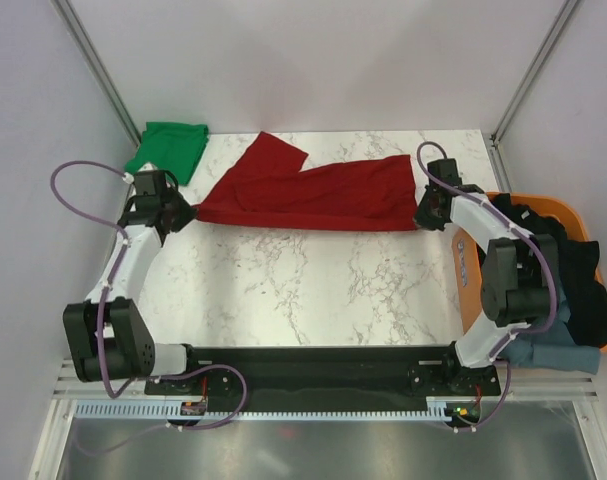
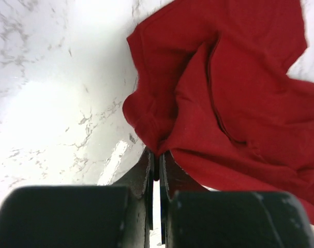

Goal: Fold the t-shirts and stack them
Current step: Fold the tshirt

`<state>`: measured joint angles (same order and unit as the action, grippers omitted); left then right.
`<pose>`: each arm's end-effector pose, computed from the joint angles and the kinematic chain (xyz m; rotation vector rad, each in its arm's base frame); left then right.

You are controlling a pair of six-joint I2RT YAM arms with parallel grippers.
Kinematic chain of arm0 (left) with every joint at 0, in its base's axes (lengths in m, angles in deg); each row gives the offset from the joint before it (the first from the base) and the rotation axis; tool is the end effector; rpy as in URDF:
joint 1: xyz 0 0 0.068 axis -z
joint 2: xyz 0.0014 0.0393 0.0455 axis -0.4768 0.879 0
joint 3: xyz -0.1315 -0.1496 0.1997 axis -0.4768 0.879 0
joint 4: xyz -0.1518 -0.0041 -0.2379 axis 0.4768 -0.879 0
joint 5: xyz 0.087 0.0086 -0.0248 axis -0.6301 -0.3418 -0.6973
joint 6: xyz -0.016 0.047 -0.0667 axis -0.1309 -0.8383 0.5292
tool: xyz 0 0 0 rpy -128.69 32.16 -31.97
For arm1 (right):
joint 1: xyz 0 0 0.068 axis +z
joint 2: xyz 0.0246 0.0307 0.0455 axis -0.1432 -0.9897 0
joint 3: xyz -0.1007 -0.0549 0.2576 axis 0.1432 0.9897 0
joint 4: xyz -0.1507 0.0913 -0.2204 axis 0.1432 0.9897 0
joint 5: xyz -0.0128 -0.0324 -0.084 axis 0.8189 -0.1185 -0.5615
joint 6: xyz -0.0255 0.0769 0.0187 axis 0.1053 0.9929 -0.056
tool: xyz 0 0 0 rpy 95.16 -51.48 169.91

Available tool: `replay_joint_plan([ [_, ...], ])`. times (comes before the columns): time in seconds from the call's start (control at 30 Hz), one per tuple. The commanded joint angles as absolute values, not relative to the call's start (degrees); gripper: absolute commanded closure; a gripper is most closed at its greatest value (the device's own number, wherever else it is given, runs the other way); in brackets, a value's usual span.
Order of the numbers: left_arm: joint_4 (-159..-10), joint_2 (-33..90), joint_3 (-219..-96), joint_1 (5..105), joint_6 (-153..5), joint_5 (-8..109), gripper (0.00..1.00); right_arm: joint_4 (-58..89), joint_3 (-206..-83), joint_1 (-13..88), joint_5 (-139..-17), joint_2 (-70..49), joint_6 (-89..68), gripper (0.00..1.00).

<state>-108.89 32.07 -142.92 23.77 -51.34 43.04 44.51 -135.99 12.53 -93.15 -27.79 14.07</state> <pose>0.3427 0.0273 0.2386 -0.7846 2.2170 -0.2706 0.3905 0.0205 0.1718 0.6546 2.5311 0.0585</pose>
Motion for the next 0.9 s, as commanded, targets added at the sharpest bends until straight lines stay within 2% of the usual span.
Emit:
replay_joint_plan([
  [0.0,-115.1,25.0,-144.1,21.9,-55.5,42.2,0.98,48.1,-135.6,12.4,-92.3,-20.2,14.8,1.00],
  [0.2,-117.7,13.2,-131.4,21.4,-50.7,45.0,0.98,47.8,-121.0,15.9,-89.1,-9.1,19.5,1.00],
  [0.27,-118.8,6.6,-127.5,21.4,-47.5,46.2,0.89,47.0,-115.0,17.7,-86.6,-6.1,23.5,1.00],
  [0.3,-119.4,3.6,-123.3,21.4,-44.1,47.0,0.75,47.0,-113.3,20.1,-86.2,-3.1,24.8,1.00],
  [0.33,-119.9,0.8,-121.5,21.3,-42.2,47.2,0.68,47.3,-111.8,21.1,-86.3,-1.4,26.5,0.96],
  [0.37,-120.5,-1.9,-120.0,21.3,-40.4,47.2,0.58,47.9,-108.9,22.3,-86.7,0.7,28.0,0.73],
  [0.4,-121.1,-7.8,-118.2,21.2,-37.5,47.0,0.42,48.0,-107.6,24.0,-86.7,4.9,30.9,0.56],
  [0.43,-122.7,-10.1,-118.0,21.3,-36.5,45.9,0.01,48.2,-106.6,24.5,-86.7,7.2,31.9,0.40],
  [0.47,-123.5,-12.7,-118.1,21.1,-36.0,45.1,0.00,48.6,-105.7,24.8,-86.4,9.3,32.6,0.18],
  [0.5,-124.2,-15.9,-119.5,21.1,-35.8,43.5,0.00,49.3,-106.2,25.1,-86.6,12.8,33.1,0.14],
  [0.7,-124.4,-17.7,-126.1,21.1,-43.1,43.5,0.00,57.0,-115.6,25.3,-91.2,17.8,29.7,0.11],
  [0.83,-120.1,-7.0,-131.4,21.2,-49.4,49.1,0.08,56.2,-117.5,26.1,-91.4,16.9,27.0,0.11],
  [0.87,-117.3,-1.2,-132.6,21.2,-50.5,50.5,0.10,55.2,-116.4,26.6,-91.4,17.0,26.8,0.11],
])
